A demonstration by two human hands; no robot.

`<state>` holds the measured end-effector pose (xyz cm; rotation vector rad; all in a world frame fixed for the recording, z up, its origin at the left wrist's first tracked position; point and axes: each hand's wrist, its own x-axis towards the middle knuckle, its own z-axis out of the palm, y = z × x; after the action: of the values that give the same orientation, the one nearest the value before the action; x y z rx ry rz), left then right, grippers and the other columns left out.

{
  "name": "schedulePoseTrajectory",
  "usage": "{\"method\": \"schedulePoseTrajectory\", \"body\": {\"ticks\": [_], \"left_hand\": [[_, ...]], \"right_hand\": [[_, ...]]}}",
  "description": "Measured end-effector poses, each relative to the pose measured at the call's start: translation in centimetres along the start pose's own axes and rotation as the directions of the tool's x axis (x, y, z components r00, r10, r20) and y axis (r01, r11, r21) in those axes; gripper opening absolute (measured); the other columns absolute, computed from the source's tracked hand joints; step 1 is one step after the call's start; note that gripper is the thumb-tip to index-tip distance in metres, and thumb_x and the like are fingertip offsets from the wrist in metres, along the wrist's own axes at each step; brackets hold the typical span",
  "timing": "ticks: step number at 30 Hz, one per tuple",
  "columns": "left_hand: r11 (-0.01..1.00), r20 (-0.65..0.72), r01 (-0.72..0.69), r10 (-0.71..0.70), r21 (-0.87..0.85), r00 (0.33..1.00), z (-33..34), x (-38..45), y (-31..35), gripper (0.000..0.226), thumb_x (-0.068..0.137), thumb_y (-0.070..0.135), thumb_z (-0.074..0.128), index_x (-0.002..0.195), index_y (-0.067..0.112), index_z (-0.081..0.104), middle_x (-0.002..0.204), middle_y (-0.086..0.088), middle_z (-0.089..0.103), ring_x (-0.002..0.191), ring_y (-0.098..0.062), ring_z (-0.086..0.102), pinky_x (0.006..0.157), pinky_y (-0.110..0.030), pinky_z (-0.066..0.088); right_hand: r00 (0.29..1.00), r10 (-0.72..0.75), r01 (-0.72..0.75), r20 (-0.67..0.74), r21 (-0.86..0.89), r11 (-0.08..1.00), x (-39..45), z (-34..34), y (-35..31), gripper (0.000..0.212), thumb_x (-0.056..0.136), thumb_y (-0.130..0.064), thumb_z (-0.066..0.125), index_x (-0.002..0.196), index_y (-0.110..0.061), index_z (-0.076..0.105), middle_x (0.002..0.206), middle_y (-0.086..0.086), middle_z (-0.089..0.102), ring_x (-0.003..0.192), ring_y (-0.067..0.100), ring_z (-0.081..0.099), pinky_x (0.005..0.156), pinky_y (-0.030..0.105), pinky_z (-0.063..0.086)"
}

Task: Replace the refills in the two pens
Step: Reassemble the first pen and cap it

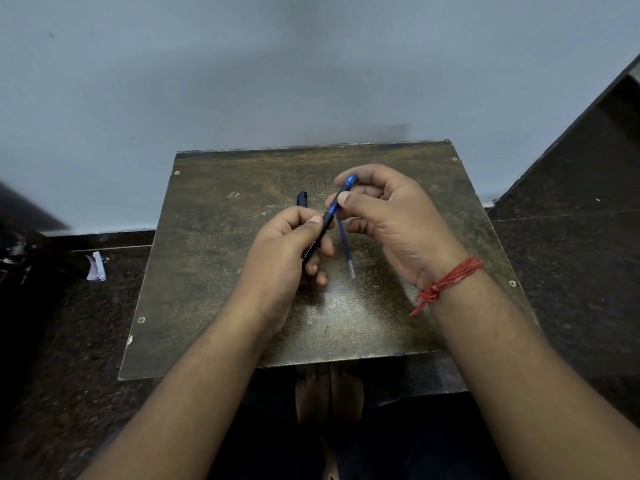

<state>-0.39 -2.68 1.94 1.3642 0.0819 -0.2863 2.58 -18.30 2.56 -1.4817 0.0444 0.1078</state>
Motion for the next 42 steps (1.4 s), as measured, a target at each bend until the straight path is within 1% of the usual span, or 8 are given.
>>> {"method": "schedulePoseTrajectory", "body": {"ticks": [8,14,18,23,27,34,40,42], "left_hand": [[0.997,0.005,0.029,-0.029,-0.077,1.000,0.0,-0.1,0.2,0.016,0.101,0.013,0.050,0.088,0.012,0.060,0.063,-0.003,0.056,0.045,-0.011,0.036,0.045,-0.026,0.038],[0.996,0.024,0.032,-0.030,-0.081,0.999,0.2,-0.2,0.2,0.017,0.100,0.013,0.049,0.085,0.015,0.058,0.062,-0.002,0.054,0.045,-0.010,0.035,0.044,-0.024,0.036],[0.994,0.025,0.036,-0.034,-0.100,0.999,0.2,-0.1,0.3,0.015,0.100,0.013,0.050,0.087,0.015,0.057,0.062,-0.001,0.055,0.047,-0.010,0.035,0.045,-0.024,0.036],[0.991,0.046,0.061,-0.055,-0.119,0.997,0.2,-0.2,0.4,0.015,0.098,0.012,0.050,0.087,0.017,0.058,0.064,-0.002,0.055,0.046,-0.011,0.036,0.044,-0.024,0.036],[0.987,0.054,0.077,-0.070,-0.141,0.996,0.3,-0.2,0.4,0.015,0.099,0.012,0.047,0.088,0.017,0.057,0.064,-0.002,0.054,0.045,-0.010,0.035,0.044,-0.022,0.035],[0.986,0.060,0.065,-0.057,-0.153,0.997,0.6,-0.3,0.1,0.021,0.100,0.012,0.047,0.082,0.018,0.056,0.064,-0.002,0.051,0.043,-0.009,0.032,0.042,-0.021,0.029],[0.983,0.035,0.091,-0.087,-0.158,0.996,0.5,-0.2,0.3,0.017,0.097,0.013,0.050,0.084,0.019,0.059,0.067,-0.002,0.052,0.048,-0.010,0.036,0.042,-0.022,0.032],[0.979,0.028,0.102,-0.099,-0.177,0.995,0.4,-0.2,0.3,0.016,0.096,0.013,0.051,0.085,0.020,0.059,0.067,-0.001,0.053,0.048,-0.010,0.038,0.042,-0.022,0.033]], "right_hand": [[0.998,-0.008,0.007,0.069,0.006,1.000,-0.1,0.0,-0.1,0.019,0.087,-0.001,0.067,0.105,-0.009,0.064,0.098,0.021,0.075,0.089,0.030,0.068,0.083,0.051,0.052],[0.998,0.015,-0.016,0.059,0.028,0.999,0.1,0.2,0.2,0.014,0.087,-0.005,0.072,0.091,-0.012,0.060,0.074,0.006,0.061,0.067,0.015,0.056,0.060,0.027,0.044],[0.999,0.007,-0.007,0.040,-0.005,1.000,0.1,0.3,0.5,0.017,0.088,-0.017,0.073,0.093,-0.009,0.060,0.075,0.004,0.063,0.070,0.016,0.058,0.057,0.025,0.044],[0.998,0.010,-0.021,0.060,0.182,0.983,0.2,-0.3,-0.1,0.010,0.094,-0.010,0.062,0.102,-0.006,0.067,0.095,0.013,0.071,0.079,0.016,0.062,0.059,0.023,0.045],[0.998,0.014,-0.023,0.057,0.160,0.987,0.2,0.0,0.1,0.004,0.093,-0.006,0.064,0.092,-0.010,0.066,0.080,0.006,0.068,0.067,0.012,0.059,0.053,0.021,0.039],[0.999,0.030,-0.029,-0.013,0.101,0.994,0.1,0.9,0.3,0.020,0.089,-0.018,0.072,0.077,-0.019,0.056,0.065,-0.004,0.060,0.054,0.008,0.049,0.048,0.019,0.036],[0.999,0.040,-0.040,0.002,0.139,0.989,0.0,0.6,0.2,0.027,0.080,-0.034,0.072,0.089,-0.012,0.061,0.078,0.003,0.068,0.067,0.013,0.061,0.056,0.024,0.043],[0.999,0.036,-0.041,0.032,0.169,0.985,0.0,0.3,0.2,0.018,0.090,-0.025,0.067,0.098,-0.009,0.065,0.086,0.005,0.072,0.074,0.014,0.066,0.060,0.024,0.046]]}}
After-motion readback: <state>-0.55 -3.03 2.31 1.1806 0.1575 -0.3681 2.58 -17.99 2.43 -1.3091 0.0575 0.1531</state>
